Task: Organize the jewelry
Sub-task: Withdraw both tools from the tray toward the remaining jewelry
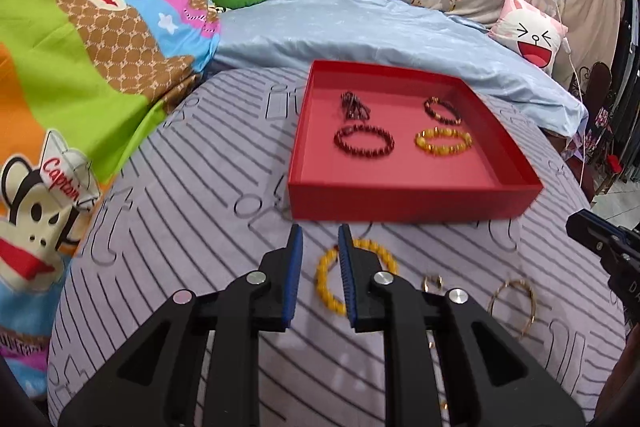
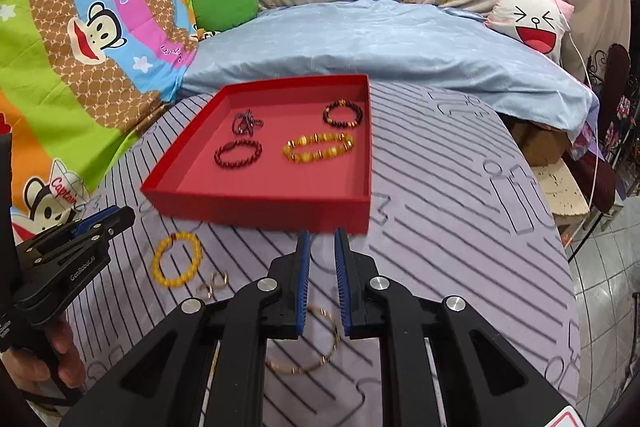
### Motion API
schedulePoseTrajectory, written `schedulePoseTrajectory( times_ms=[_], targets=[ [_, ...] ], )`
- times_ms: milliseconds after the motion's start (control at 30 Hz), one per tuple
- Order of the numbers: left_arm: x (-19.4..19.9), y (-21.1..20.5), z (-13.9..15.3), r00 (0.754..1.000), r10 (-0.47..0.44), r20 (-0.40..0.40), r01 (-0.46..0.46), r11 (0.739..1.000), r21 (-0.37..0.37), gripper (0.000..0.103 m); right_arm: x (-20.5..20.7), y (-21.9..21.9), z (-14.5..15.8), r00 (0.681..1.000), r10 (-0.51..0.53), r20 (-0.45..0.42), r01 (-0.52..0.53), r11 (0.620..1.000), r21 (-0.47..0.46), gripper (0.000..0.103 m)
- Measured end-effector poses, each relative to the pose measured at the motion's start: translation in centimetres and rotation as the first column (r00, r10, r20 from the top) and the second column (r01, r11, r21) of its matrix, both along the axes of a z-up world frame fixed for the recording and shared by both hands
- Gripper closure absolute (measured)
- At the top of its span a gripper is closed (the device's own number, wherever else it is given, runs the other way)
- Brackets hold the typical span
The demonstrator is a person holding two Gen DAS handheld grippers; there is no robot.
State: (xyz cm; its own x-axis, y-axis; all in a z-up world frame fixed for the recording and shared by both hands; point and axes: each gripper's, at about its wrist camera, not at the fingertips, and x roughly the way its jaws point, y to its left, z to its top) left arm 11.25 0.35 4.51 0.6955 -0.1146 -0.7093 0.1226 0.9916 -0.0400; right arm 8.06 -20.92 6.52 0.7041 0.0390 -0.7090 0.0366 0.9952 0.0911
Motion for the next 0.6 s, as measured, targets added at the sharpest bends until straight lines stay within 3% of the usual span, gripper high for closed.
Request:
schedulePoseTrajectory(
  times_ms=[267,500,600],
  targets=[
    [-3.6,-0.3,-2.6,0.997,-0.024,-0.069,0.021,0.999,-0.039,0.085,-3.5,-0.6,-3.5,0.996,-0.017,-0.089,0.019,1.0,0.021,0.09],
    [-3.7,1.1,-3.8,0.994,0.008,-0.113,-0.018,0.996,-0.084,0.085,-4.4,-0.8,-5.2,0.992,-0.037,-0.12,0.04,0.999,0.021,0.088],
    [-3.2,1.8,-3.8,0.992,0.034,-0.12,-0.047,0.993,-0.107,0.074,-4.2,-0.8,-5.4,0.992,-0.045,-0.118,0.048,0.999,0.022,0.081]
  ],
)
